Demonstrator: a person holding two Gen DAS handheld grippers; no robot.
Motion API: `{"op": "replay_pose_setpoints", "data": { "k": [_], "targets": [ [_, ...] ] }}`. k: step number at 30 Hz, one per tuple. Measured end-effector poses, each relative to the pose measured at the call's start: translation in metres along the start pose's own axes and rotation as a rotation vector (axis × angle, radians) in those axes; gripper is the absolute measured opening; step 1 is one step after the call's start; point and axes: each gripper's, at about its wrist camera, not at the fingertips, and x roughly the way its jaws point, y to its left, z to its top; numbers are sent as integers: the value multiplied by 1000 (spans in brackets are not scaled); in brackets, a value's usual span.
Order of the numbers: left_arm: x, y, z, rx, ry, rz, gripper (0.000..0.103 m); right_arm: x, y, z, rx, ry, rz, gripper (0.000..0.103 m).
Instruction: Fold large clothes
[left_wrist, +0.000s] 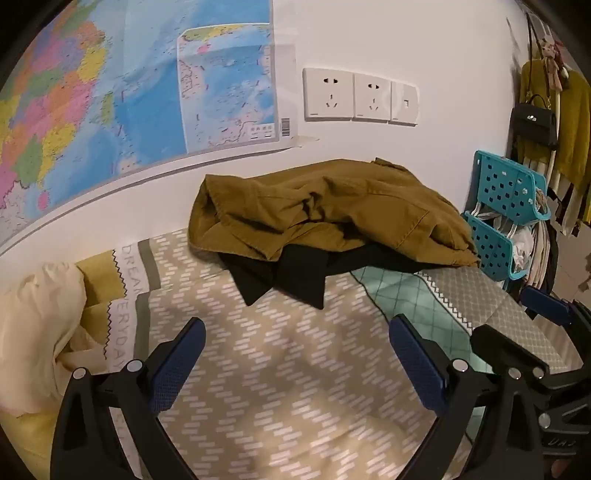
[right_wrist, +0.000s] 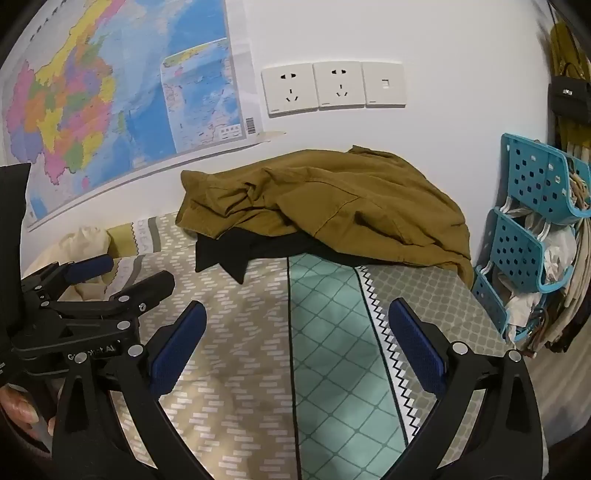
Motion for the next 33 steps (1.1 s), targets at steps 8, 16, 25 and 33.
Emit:
{"op": "replay_pose_setpoints", "data": {
  "k": [8,16,25,33],
  "targets": [
    [6,-8,3,-7,-23,4,96,1,-12,5,6,0,5,97],
    [10,2,5,-47,-27,1,96,7,-6,6,1,3,-8,97],
    [10,3,5,-49,-31,8,96,10,-4,7,-1,1,-11,97],
    [11,4,5,-58,-31,12,96,11,-5,7,2,3,-9,97]
  ]
}}
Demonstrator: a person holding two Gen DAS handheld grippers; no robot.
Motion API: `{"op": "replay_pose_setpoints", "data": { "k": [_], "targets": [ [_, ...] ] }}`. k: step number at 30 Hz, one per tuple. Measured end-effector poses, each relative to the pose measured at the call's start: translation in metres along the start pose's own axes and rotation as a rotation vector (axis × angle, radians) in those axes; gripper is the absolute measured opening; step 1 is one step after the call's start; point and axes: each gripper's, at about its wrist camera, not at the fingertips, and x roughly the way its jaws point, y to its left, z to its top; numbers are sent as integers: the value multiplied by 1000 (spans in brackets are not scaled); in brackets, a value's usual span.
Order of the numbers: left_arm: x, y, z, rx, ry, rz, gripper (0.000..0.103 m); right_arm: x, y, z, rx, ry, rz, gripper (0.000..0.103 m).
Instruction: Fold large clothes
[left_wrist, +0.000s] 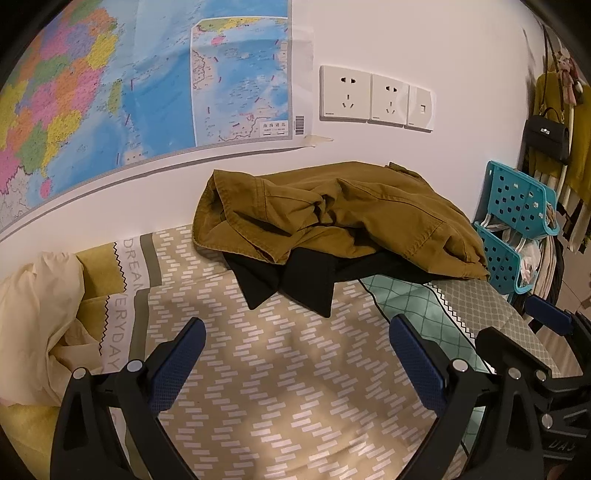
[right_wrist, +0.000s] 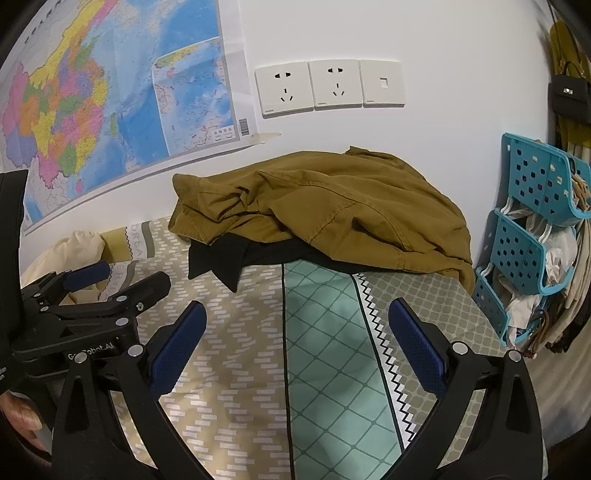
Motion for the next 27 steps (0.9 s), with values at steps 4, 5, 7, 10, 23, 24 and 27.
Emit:
{"op": "replay_pose_setpoints", "data": {
  "k": [4,5,7,10,23,24,27],
  "targets": [
    [0,0,0,-1,2,-2,96,1,0,0,-2,-2,-1,97],
    [0,0,0,0,2,1,96,1,0,0,-2,-4,-3,97],
    [0,0,1,-1,2,-1,96,1,-1,0,0,-3,0,97],
    [0,1,1,0,1,-2,96,1,0,1,-2,-4,1,97],
    [-1,-2,2,-2,0,3,96,-1,0,1,-2,-8,2,97],
    [-1,-2,2,-1,0,1,96,-1,0,1,-2,-9,2,97],
    [-1,-4,3,0,-1,1,96,-1,0,1,-2,-9,3,97]
  ]
}}
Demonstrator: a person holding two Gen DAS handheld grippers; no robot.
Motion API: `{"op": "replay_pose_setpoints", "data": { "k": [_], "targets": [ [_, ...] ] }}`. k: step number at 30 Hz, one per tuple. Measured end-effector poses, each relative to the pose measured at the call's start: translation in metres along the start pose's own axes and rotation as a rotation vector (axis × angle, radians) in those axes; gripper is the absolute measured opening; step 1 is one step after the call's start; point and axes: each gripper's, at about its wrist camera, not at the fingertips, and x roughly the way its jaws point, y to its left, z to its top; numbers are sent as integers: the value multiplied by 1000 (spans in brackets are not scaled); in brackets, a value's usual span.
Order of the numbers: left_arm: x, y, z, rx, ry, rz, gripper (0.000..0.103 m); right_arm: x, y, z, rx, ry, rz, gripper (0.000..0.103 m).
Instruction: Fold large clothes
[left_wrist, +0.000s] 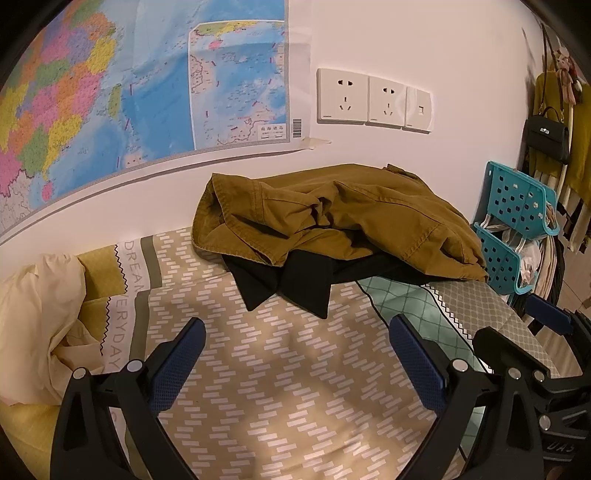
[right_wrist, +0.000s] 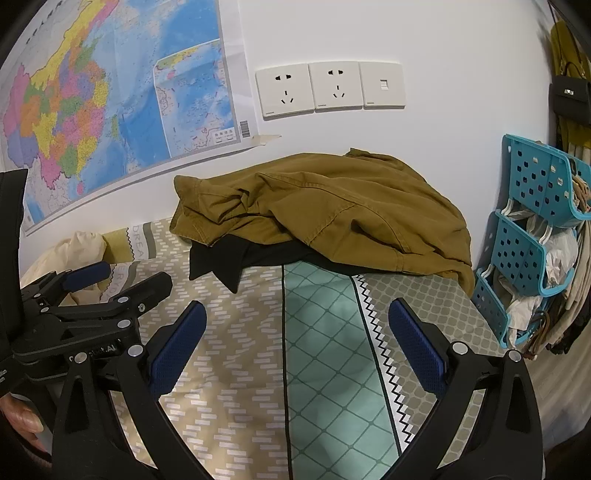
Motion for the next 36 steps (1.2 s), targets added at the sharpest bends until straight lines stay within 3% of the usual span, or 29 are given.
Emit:
{"op": "replay_pose_setpoints", "data": {
  "k": [36],
  "targets": [
    [-4,-5,1,-3,-3,3,96,-3,0,0,-5,0,5,97]
  ]
}}
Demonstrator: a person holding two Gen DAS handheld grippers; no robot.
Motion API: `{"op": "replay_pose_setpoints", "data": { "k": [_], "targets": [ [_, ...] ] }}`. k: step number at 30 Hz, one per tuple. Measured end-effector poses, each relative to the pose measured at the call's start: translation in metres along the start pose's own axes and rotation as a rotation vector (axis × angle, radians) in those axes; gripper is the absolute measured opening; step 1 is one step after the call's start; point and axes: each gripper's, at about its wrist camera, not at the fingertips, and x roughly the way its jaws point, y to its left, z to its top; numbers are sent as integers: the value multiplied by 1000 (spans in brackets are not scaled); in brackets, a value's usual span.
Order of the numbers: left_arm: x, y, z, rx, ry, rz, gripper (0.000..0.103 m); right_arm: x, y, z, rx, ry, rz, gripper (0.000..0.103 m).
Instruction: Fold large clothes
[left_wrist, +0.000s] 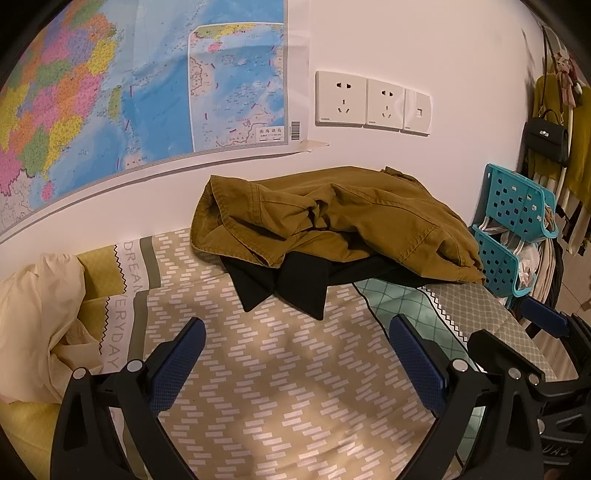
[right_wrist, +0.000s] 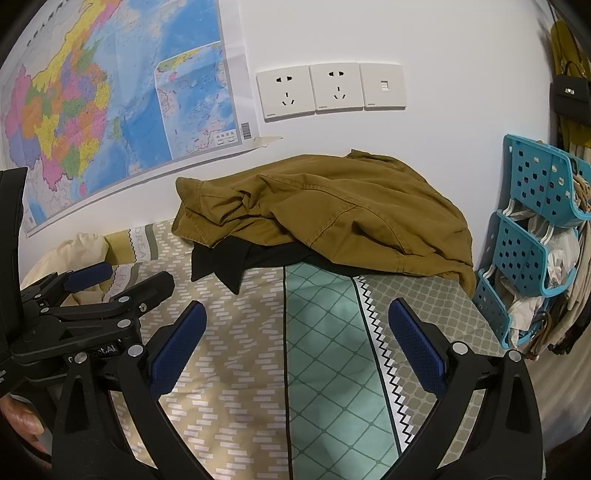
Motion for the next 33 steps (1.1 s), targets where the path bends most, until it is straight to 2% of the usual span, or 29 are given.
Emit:
{"op": "replay_pose_setpoints", "data": {
  "k": [17,28,33],
  "targets": [
    [0,-1,2,1,3,3,96,1,-2,3,-17,-4,6,97],
    [11,2,4,-9,35,0,96,9,0,8,-59,-1,17,97],
    [23,24,8,-35,53,57,96,36,6,26,-155,29,27,97]
  ]
}}
